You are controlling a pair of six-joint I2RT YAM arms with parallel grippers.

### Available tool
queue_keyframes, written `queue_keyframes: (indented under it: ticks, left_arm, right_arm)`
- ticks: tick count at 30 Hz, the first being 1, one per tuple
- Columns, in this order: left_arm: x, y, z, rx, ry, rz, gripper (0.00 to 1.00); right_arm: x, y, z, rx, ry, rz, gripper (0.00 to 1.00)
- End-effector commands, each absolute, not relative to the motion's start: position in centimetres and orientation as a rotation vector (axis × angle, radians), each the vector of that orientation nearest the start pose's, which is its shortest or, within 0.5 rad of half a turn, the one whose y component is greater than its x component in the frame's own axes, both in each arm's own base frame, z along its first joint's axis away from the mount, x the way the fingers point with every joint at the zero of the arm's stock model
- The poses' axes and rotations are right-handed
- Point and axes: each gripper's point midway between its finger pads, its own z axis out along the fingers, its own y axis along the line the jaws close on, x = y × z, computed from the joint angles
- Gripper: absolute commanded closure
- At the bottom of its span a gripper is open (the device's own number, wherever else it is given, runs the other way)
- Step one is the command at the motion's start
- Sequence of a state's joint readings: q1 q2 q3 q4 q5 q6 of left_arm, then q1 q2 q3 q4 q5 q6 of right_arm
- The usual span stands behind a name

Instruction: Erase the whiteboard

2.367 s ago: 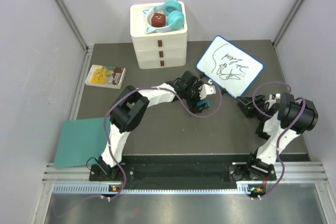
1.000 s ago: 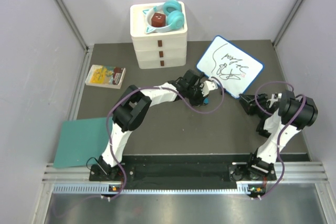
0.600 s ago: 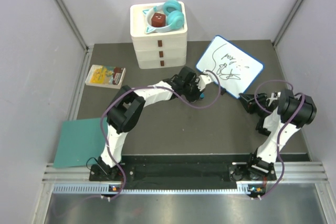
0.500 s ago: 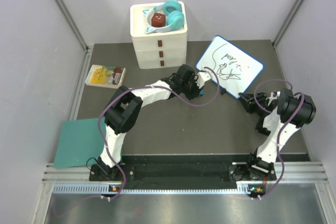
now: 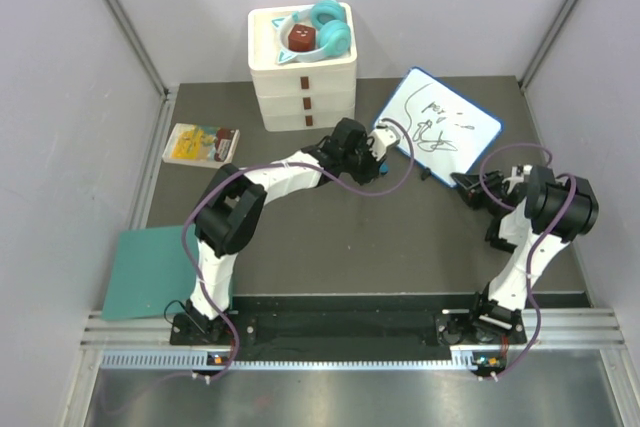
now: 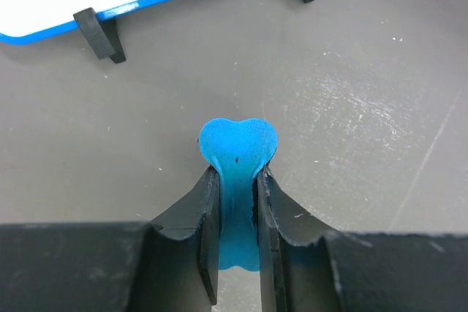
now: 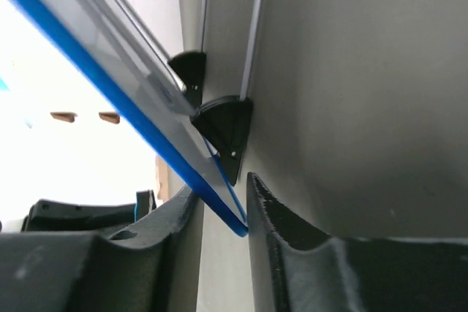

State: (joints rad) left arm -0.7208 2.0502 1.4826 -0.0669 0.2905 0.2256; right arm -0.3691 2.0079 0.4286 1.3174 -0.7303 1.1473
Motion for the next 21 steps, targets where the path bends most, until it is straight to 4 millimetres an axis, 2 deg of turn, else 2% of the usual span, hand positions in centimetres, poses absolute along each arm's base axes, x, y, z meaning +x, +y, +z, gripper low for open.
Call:
queue_keyframes:
  ticks: [1, 3, 4, 7, 13, 14, 17, 18, 19, 21]
  left_arm:
    - [39.5, -40.1, 13.9, 1.084, 1.813, -0.629, 1.0]
    - [39.6, -39.8, 14.0, 1.064, 1.824, -0.619, 1.0]
    - [40.1, -40.1, 14.8, 1.047, 1.793, -0.616, 1.0]
    - [40.4, -40.3, 15.8, 1.008, 1.774, -0.628, 1.0]
    - [40.6, -40.8, 17.1, 0.982, 1.758, -0.649, 1.0]
    - [40.6, -40.7, 17.3, 0.98, 1.754, -0.648, 1.0]
    - [40.8, -40.5, 17.8, 0.963, 1.747, -0.64, 1.0]
    - [40.8, -40.5, 17.9, 0.958, 1.744, -0.638, 1.0]
    - [40.8, -40.5, 18.4, 0.949, 1.735, -0.641, 1.0]
    - [40.8, -40.4, 18.6, 0.94, 1.732, -0.642, 1.0]
  right_arm:
    - [40.3, 0.6, 8.0, 0.673, 1.626, 1.166, 0.81]
    - [40.1, 0.8, 7.8, 0.677, 1.639, 1.178, 0.86]
    - [40.0, 0.9, 7.7, 0.684, 1.647, 1.185, 0.92]
    - [39.6, 1.2, 7.6, 0.682, 1.661, 1.196, 0.99]
    - [38.6, 1.9, 7.3, 0.656, 1.729, 1.168, 1.0]
    - [38.2, 2.3, 6.2, 0.663, 1.785, 1.148, 1.0]
    - [38.6, 2.5, 6.3, 0.61, 1.856, 1.047, 1.0]
    - [37.8, 2.8, 4.7, 0.661, 1.944, 1.033, 1.0]
    - [37.9, 2.9, 5.1, 0.636, 1.961, 1.005, 1.0]
    - [37.6, 3.4, 4.5, 0.62, 2.014, 0.981, 1.0]
